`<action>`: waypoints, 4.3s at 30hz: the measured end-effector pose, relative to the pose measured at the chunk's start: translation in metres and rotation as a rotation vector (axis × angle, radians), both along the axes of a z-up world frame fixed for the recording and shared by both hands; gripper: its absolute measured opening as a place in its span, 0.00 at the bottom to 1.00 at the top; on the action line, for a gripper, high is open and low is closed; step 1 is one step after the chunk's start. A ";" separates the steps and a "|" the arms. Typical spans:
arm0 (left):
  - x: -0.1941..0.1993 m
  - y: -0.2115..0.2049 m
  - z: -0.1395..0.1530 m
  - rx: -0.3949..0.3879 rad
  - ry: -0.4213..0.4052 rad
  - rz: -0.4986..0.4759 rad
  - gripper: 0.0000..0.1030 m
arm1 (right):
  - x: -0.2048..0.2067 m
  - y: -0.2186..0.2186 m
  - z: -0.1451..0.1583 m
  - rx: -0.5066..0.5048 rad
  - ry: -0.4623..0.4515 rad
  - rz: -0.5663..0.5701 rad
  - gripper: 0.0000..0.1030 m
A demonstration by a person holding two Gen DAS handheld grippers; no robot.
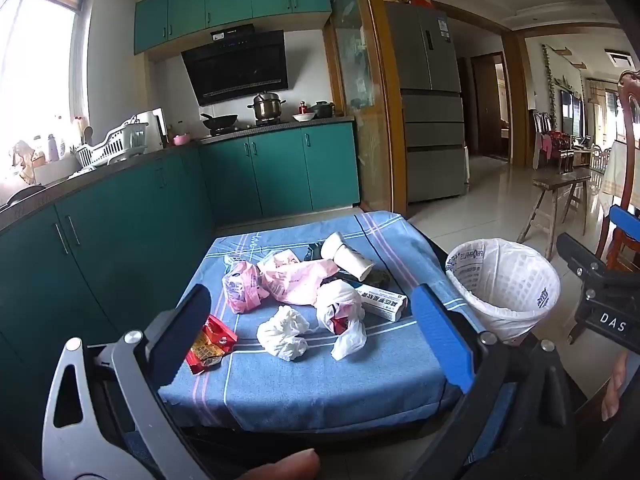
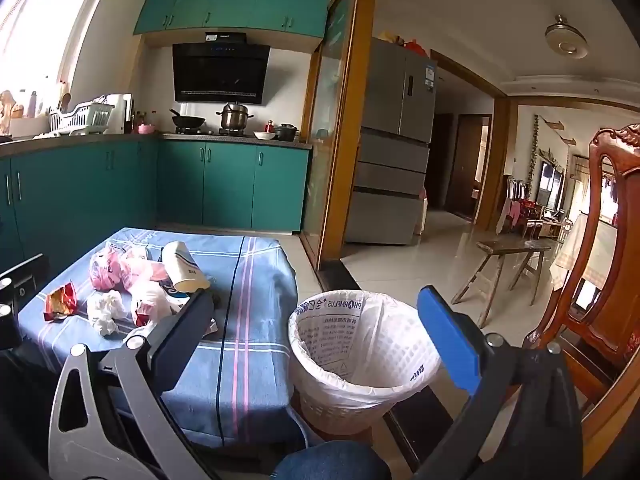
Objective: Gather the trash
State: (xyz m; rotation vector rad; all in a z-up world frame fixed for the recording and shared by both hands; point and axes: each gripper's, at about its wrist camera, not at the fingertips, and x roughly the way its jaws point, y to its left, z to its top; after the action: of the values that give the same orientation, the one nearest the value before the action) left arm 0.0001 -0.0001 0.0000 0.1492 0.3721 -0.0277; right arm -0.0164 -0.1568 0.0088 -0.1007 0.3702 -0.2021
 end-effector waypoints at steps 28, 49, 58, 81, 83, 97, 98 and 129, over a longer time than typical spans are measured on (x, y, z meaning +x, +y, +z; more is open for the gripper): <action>-0.005 0.003 0.007 0.005 -0.011 0.004 0.97 | -0.003 0.001 0.007 0.013 -0.011 0.001 0.97; -0.005 0.005 0.010 0.003 -0.012 0.007 0.97 | -0.005 0.001 0.014 0.010 -0.023 0.003 0.97; -0.005 0.003 0.010 0.001 -0.017 0.007 0.97 | -0.005 0.003 0.018 0.006 -0.030 0.002 0.97; -0.005 0.003 0.009 0.001 -0.017 0.008 0.97 | -0.009 0.003 0.016 0.006 -0.029 0.004 0.97; -0.006 0.003 0.009 0.001 -0.018 0.008 0.97 | -0.009 0.003 0.015 0.006 -0.028 0.005 0.97; -0.006 0.003 0.009 0.001 -0.018 0.006 0.97 | -0.009 0.003 0.014 0.007 -0.027 0.004 0.97; -0.006 0.003 0.009 0.001 -0.017 0.006 0.97 | -0.009 0.003 0.014 0.008 -0.027 0.004 0.97; 0.011 0.008 -0.012 -0.007 0.038 0.017 0.97 | 0.002 0.008 0.001 0.011 0.010 0.011 0.97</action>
State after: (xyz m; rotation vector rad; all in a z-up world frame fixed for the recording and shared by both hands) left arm 0.0113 0.0079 -0.0118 0.1388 0.4113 -0.0154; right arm -0.0146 -0.1488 0.0101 -0.0933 0.3809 -0.1890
